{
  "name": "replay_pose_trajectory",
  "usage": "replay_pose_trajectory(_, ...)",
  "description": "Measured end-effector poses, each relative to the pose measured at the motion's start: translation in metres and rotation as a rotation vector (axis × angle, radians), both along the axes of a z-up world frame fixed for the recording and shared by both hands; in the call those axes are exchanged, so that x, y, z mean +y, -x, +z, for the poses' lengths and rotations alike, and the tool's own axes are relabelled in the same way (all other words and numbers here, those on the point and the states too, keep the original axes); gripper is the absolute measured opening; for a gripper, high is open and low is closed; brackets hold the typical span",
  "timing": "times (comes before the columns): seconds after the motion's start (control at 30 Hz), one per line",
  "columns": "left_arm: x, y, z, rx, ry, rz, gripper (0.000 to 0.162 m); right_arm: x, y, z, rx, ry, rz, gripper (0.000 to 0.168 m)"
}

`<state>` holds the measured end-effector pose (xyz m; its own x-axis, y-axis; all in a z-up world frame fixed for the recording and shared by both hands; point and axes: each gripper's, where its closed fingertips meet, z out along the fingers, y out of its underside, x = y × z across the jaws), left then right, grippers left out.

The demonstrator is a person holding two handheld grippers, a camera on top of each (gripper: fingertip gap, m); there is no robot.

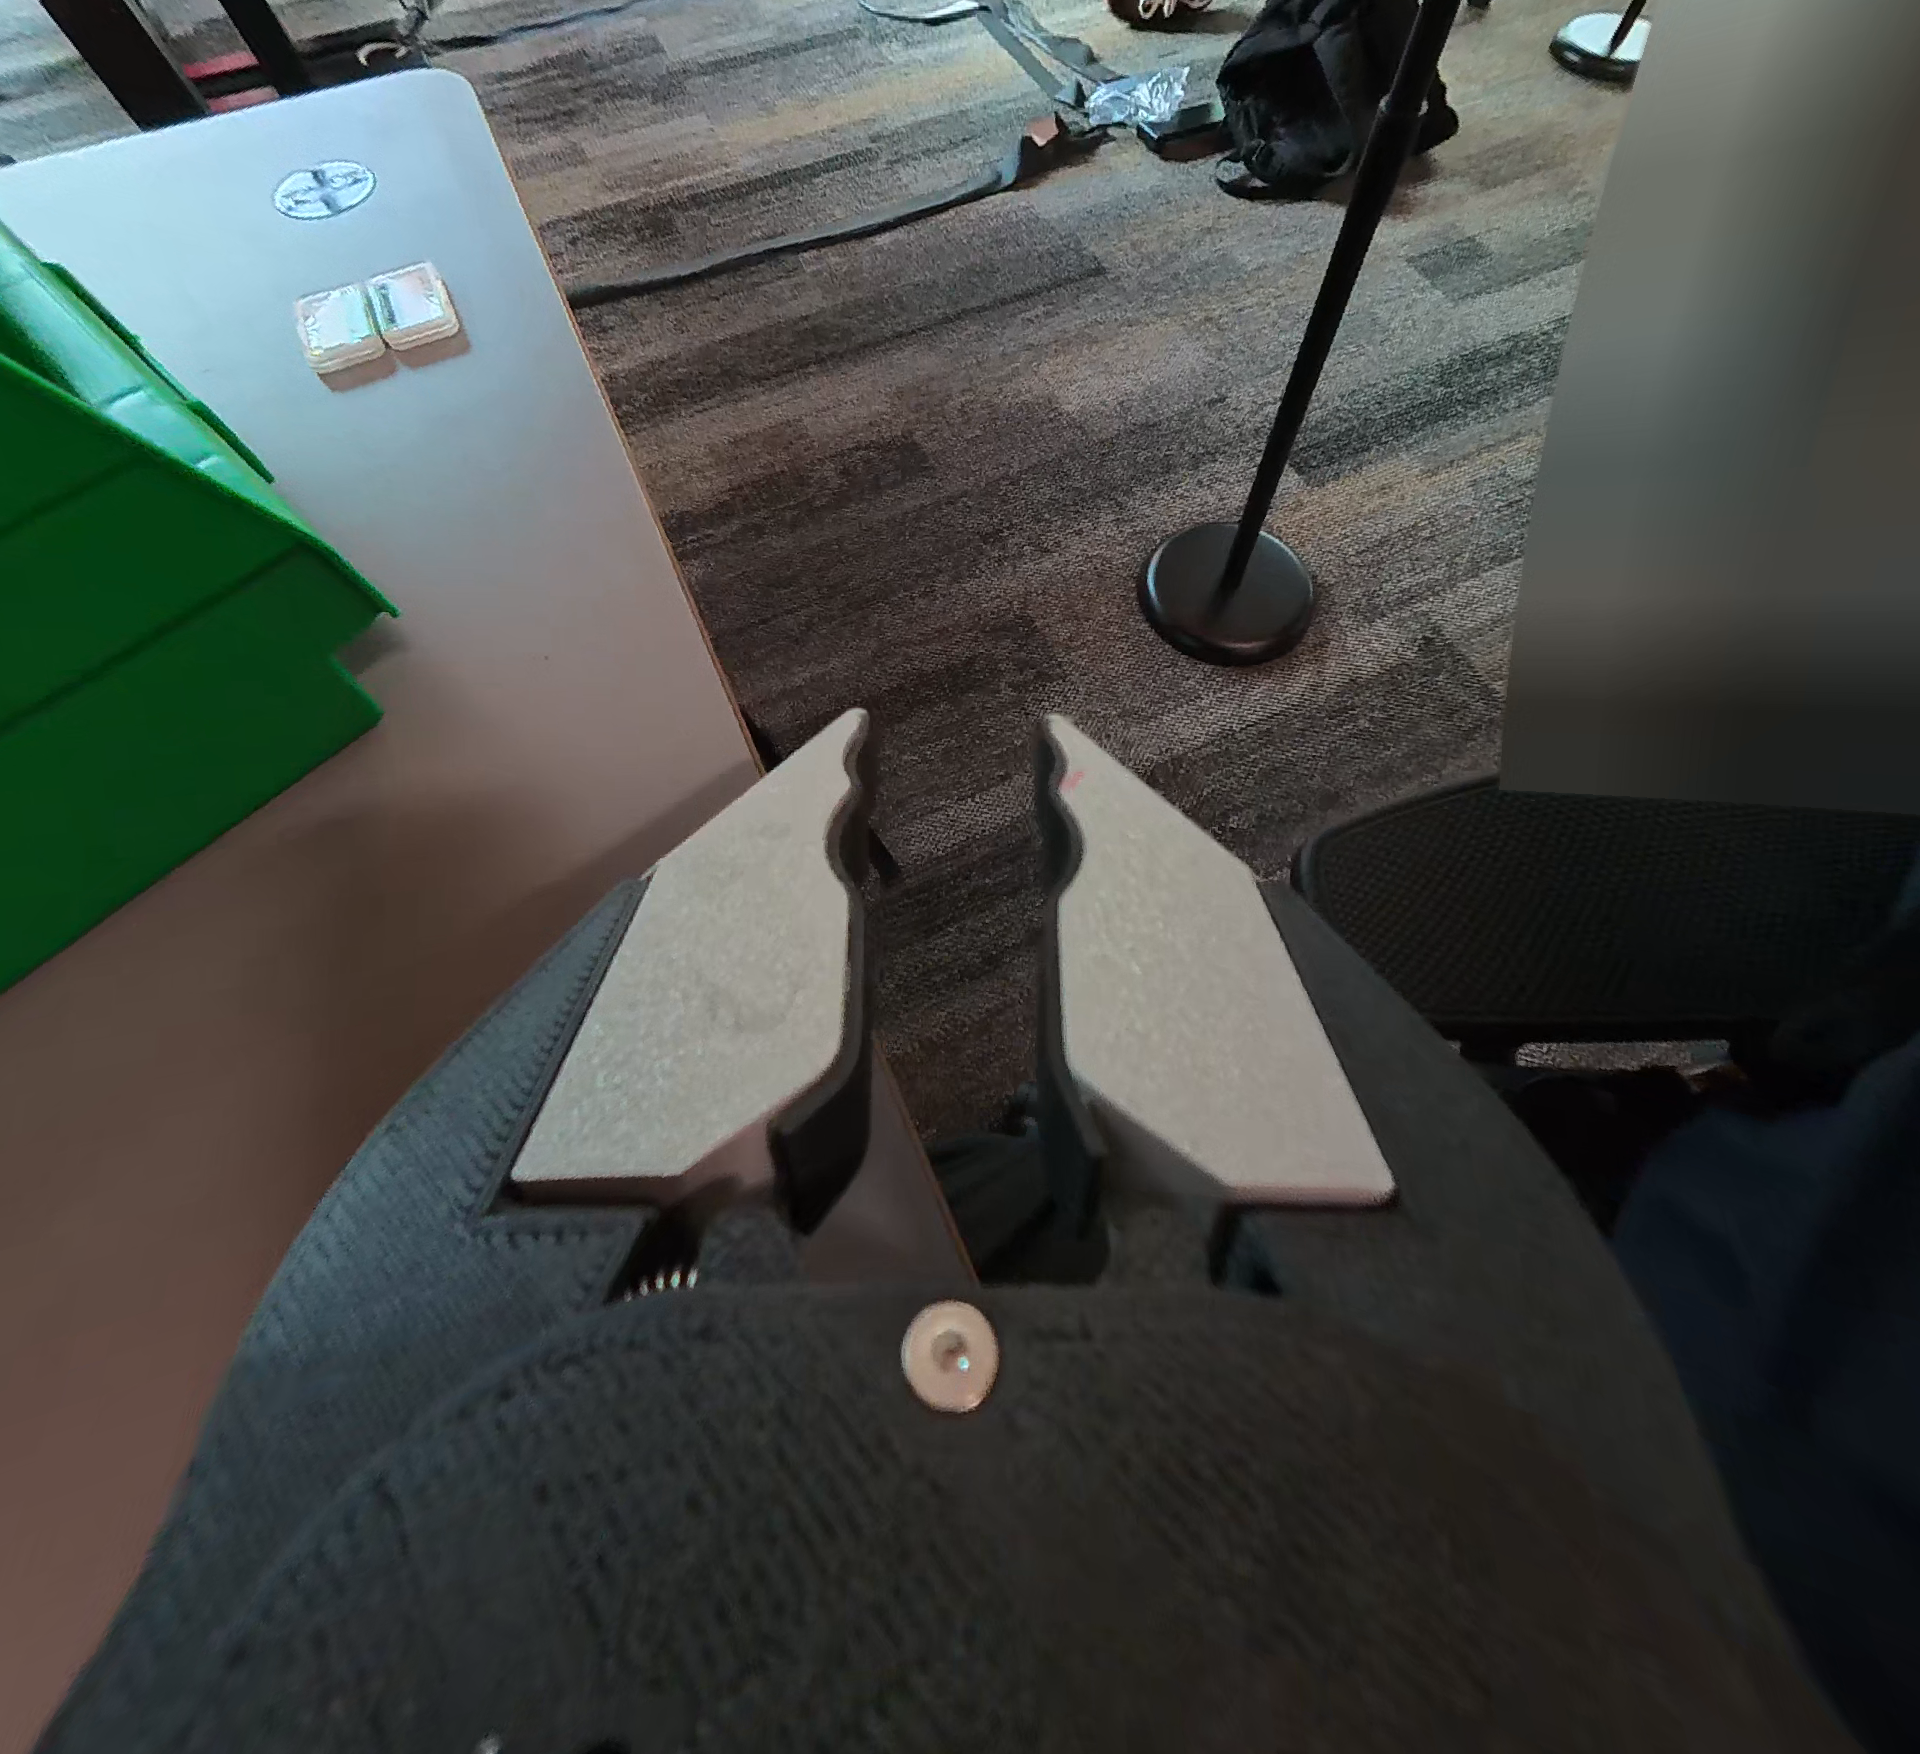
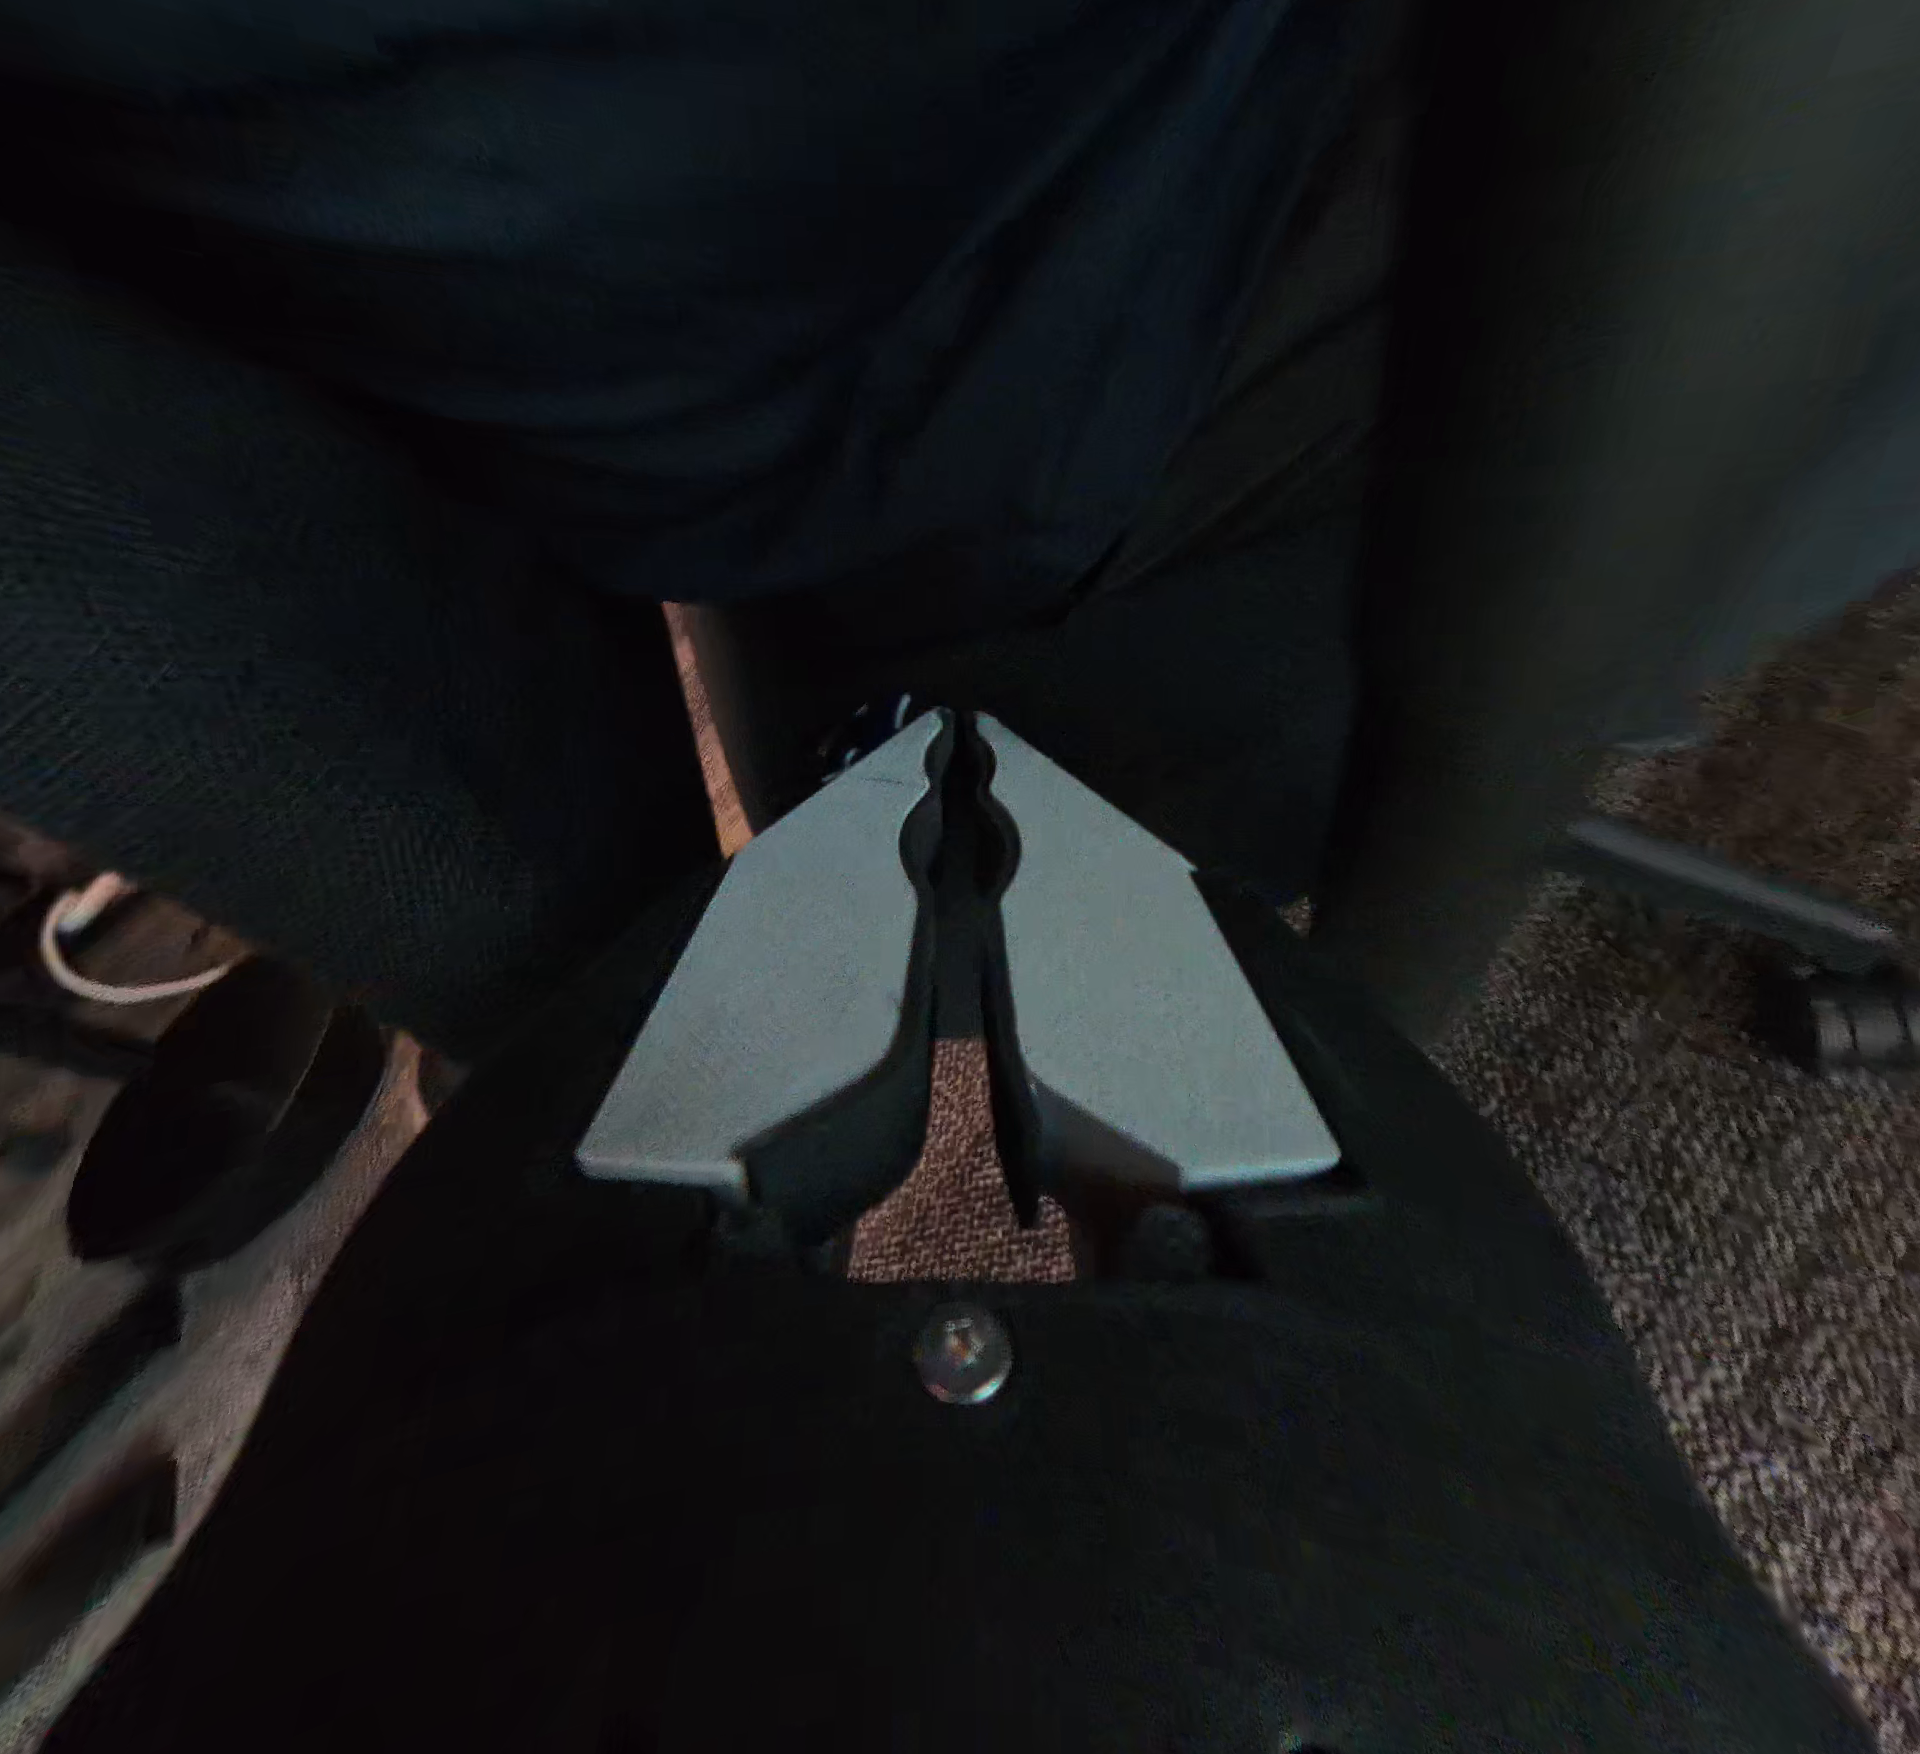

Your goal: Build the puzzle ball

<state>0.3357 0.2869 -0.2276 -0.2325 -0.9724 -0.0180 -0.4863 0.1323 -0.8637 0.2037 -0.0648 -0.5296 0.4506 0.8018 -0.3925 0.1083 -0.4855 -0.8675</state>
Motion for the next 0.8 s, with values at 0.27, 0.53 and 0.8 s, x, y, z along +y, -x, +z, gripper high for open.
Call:
replay_pose_trajectory(0.27,0.0,0.0,0.002,-0.008,0.01,-0.002,0.028,-0.007,0.032,-0.023,-0.084,-0.01,0.03,0.034)
replay_pose_trajectory(0.53,0.0,0.0,0.001,-0.009,-0.013,0.002,0.028,-0.015,0.044,-0.037,-0.196,-0.094,0.194,0.028)
replay_pose_trajectory(0.8,-0.003,0.001,0.004,-0.027,0.005,-0.023,0.029,-0.024,0.049,-0.039,-0.297,-0.229,0.399,0.024)
